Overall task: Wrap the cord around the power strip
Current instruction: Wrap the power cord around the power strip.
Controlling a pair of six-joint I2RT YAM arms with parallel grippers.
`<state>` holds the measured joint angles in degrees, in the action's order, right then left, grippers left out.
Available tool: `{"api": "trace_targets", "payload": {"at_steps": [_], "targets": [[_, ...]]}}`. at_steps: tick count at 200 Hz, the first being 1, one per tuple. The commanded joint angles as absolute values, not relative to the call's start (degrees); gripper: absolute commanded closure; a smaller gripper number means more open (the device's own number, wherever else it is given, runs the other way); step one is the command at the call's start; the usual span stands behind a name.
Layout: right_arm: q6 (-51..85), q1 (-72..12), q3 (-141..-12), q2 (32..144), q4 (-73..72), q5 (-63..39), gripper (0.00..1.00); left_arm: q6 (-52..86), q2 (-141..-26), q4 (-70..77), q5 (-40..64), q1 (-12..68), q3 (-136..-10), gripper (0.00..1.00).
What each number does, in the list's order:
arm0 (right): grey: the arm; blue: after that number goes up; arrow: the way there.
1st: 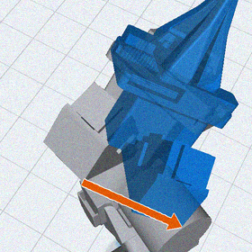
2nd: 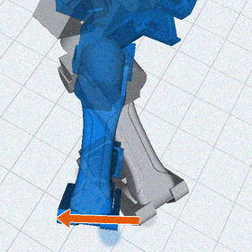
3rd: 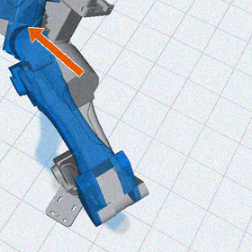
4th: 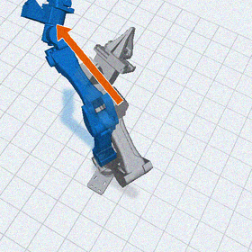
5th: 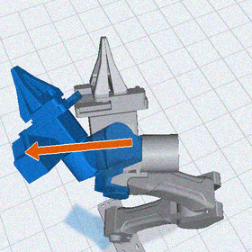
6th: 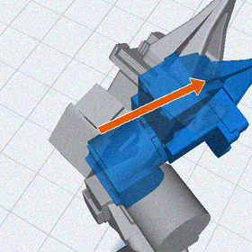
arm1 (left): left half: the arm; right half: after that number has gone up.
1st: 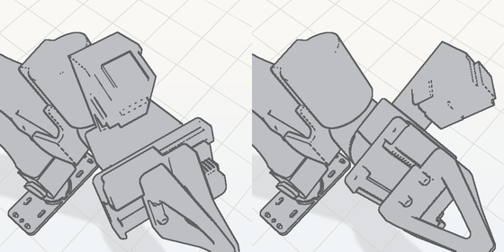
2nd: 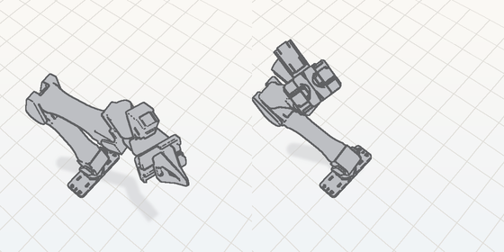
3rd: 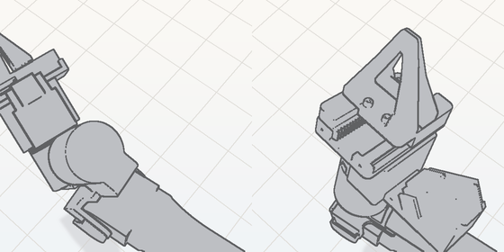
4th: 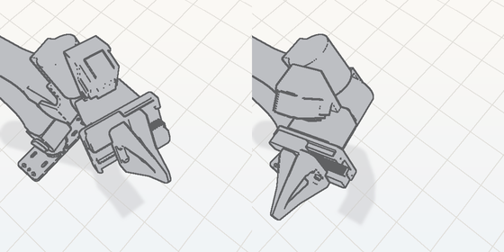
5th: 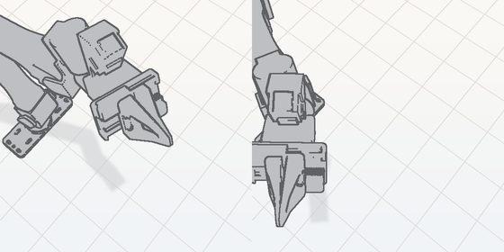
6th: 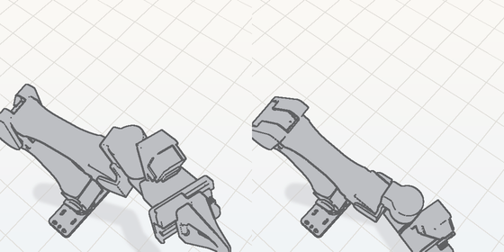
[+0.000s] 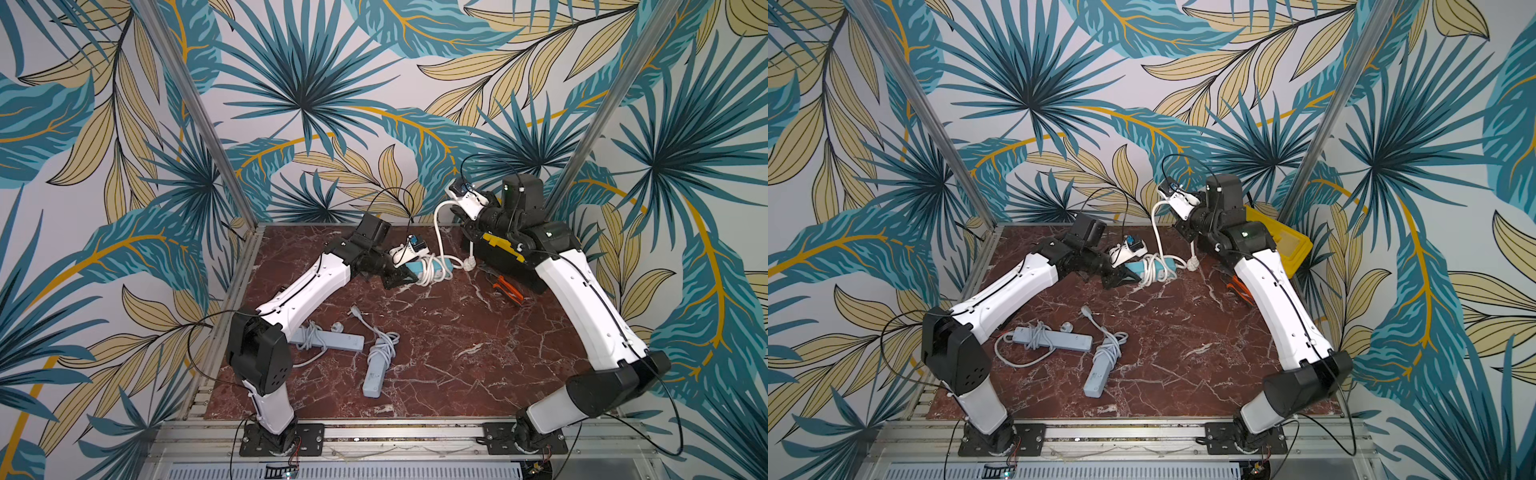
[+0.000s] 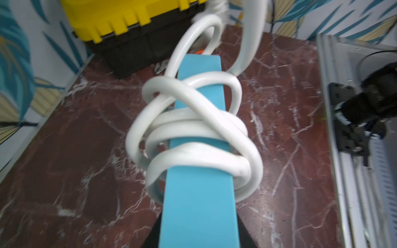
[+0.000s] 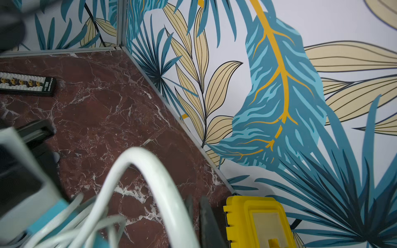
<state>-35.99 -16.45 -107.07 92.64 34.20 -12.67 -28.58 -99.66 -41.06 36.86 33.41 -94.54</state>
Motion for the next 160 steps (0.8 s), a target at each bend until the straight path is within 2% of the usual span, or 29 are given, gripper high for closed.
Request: {"api": "trace_targets", "payload": {"at_steps": [1,35,67,85,100,118,137,160], "targets": [[-31.6,-13.2,-109.8,98.9,36.5,-20.1,1.0,-28.9,-96.1,-38.0,50.9,35.3,-97.2,1.0],[-23.9,-9.8,-105.7,102.8,31.3,-30.1,1.0,-27.3,-95.2,-38.1,53.2,36.0,-100.3,1.0],[-11.9,-5.9,-94.3,102.6,16.7,-35.9,0.98,-23.9,-93.8,-37.6,55.0,36.1,-104.6,1.0],[-6.6,-5.3,-89.2,102.6,9.6,-35.5,0.94,-20.5,-93.3,-34.5,55.1,36.3,-105.1,1.0],[-1.7,-5.3,-84.4,102.1,3.3,-35.6,0.89,-18.1,-93.0,-31.7,52.5,36.6,-105.1,1.0],[3.5,-5.3,-79.2,101.9,-2.7,-33.5,0.88,-13.9,-92.2,-26.0,48.3,36.7,-103.5,1.0],[9.2,-5.4,-74.6,101.9,-8.5,-32.3,0.76,-7.9,-90.5,-16.6,44.6,36.6,-100.1,1.0],[15.6,-5.9,-68.4,101.4,-18.7,-29.2,0.69,-2.4,-91.2,-12.5,41.9,36.7,-100.8,1.0]]}}
